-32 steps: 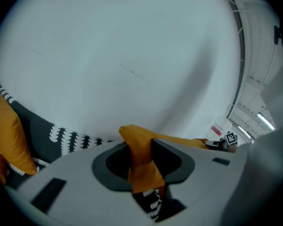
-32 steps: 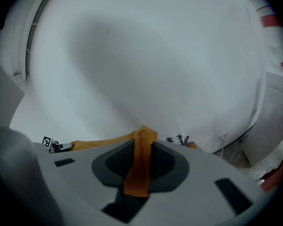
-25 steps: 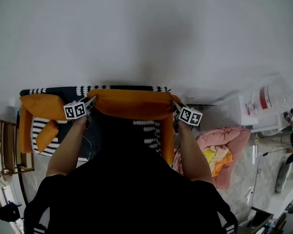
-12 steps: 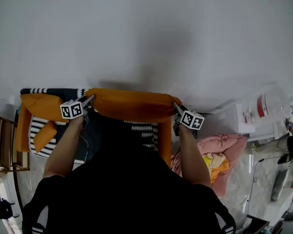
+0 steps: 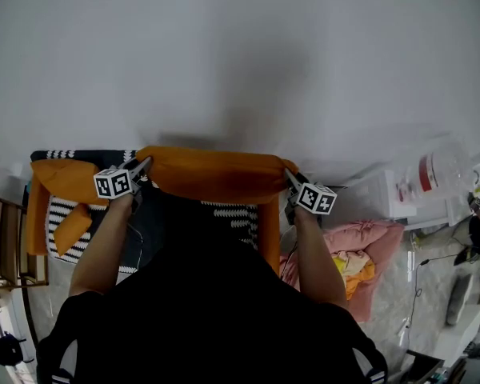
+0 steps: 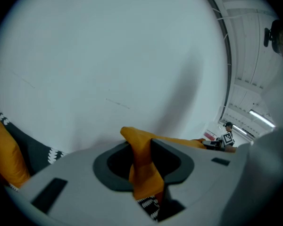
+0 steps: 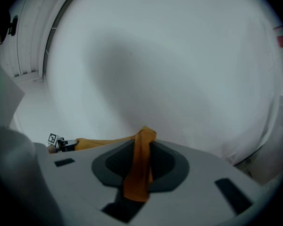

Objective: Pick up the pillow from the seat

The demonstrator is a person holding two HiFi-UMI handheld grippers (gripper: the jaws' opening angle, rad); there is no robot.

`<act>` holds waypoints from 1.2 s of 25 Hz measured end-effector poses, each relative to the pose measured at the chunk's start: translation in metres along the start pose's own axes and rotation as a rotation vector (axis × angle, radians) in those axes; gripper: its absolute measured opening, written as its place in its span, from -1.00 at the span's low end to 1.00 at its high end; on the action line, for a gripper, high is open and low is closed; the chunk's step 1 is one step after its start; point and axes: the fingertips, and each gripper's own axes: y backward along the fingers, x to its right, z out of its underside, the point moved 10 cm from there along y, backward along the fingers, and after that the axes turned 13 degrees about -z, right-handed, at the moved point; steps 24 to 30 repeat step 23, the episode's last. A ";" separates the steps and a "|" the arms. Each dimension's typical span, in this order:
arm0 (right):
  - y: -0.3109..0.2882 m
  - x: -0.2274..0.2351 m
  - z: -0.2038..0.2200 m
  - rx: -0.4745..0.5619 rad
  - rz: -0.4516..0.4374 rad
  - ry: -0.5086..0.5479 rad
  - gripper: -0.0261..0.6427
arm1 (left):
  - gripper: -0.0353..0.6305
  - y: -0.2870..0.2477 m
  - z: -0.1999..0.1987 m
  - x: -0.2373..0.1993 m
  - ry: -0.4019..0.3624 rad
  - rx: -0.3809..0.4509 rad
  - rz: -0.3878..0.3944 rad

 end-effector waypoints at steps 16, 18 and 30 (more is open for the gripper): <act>0.005 -0.005 0.000 0.000 0.015 0.003 -0.70 | -0.55 -0.005 0.000 -0.002 -0.004 -0.015 0.017; 0.005 -0.005 0.001 -0.001 0.014 -0.001 -0.70 | -0.55 -0.005 0.002 -0.003 -0.001 -0.017 0.016; 0.005 -0.007 0.000 0.004 0.010 -0.001 -0.70 | -0.55 -0.004 0.004 -0.006 0.006 -0.026 0.014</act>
